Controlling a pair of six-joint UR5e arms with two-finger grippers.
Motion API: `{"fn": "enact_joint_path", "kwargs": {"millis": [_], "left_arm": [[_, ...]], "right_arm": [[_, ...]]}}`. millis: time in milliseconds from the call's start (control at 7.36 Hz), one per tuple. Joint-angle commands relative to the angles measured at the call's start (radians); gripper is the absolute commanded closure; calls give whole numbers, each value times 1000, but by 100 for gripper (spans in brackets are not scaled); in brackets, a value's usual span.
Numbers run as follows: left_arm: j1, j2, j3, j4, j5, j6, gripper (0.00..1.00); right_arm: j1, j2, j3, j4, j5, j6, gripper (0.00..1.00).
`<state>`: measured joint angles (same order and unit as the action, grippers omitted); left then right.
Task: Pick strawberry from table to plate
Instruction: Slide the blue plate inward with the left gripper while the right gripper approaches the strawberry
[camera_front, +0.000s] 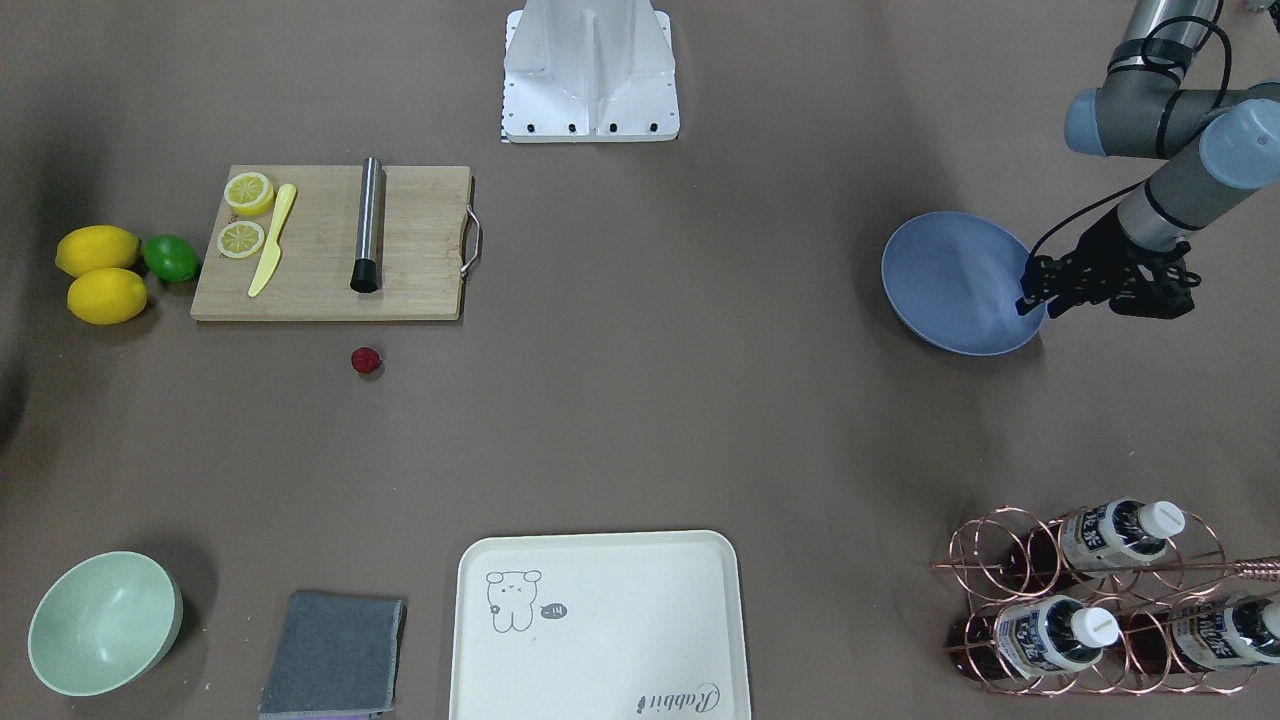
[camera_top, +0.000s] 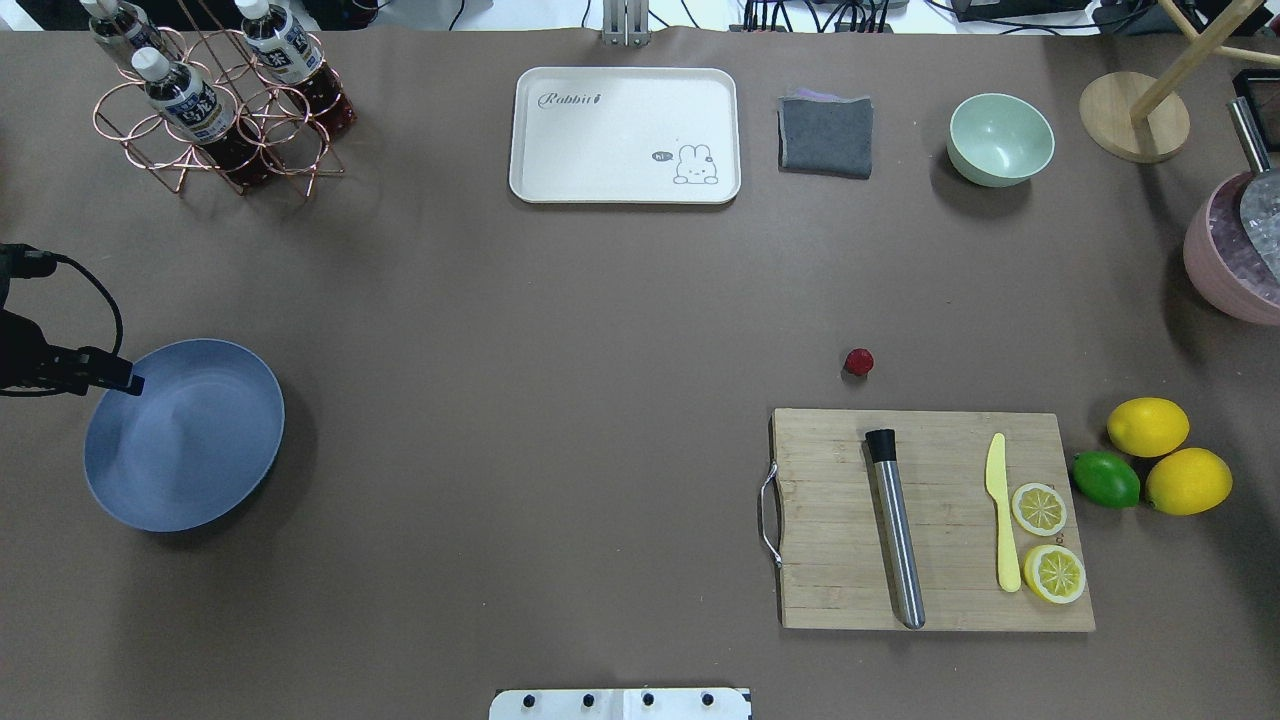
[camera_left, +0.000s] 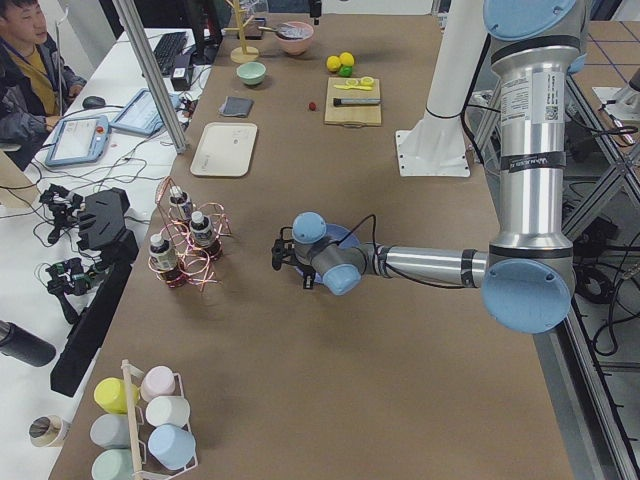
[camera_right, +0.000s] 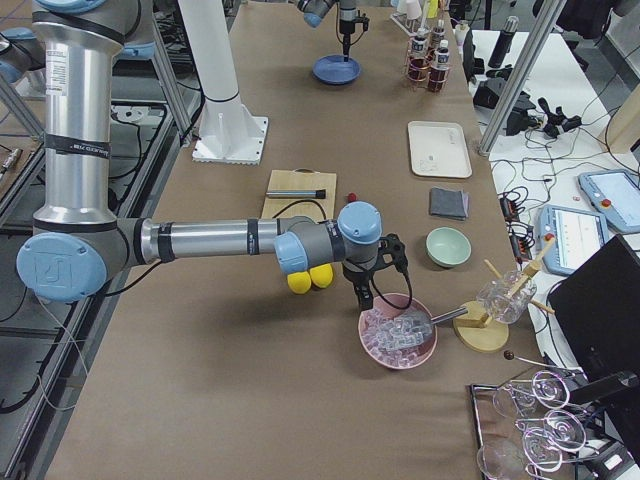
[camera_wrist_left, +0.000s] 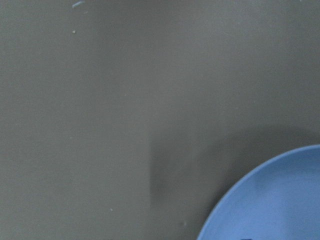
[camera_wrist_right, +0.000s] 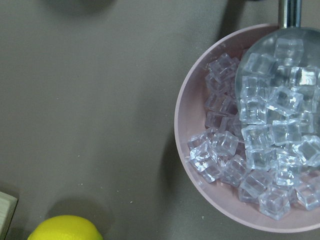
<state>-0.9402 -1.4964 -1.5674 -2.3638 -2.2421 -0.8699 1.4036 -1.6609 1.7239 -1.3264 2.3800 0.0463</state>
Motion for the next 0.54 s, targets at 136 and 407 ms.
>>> {"fn": "enact_joint_path", "kwargs": {"millis": [136, 407], "left_arm": [[6, 12, -2, -5, -2, -4, 100], [3, 10, -25, 6, -31, -8, 100]], "right_arm": [[2, -8, 25, 0, 4, 3, 0], [2, 24, 26, -10, 4, 6, 0]]}}
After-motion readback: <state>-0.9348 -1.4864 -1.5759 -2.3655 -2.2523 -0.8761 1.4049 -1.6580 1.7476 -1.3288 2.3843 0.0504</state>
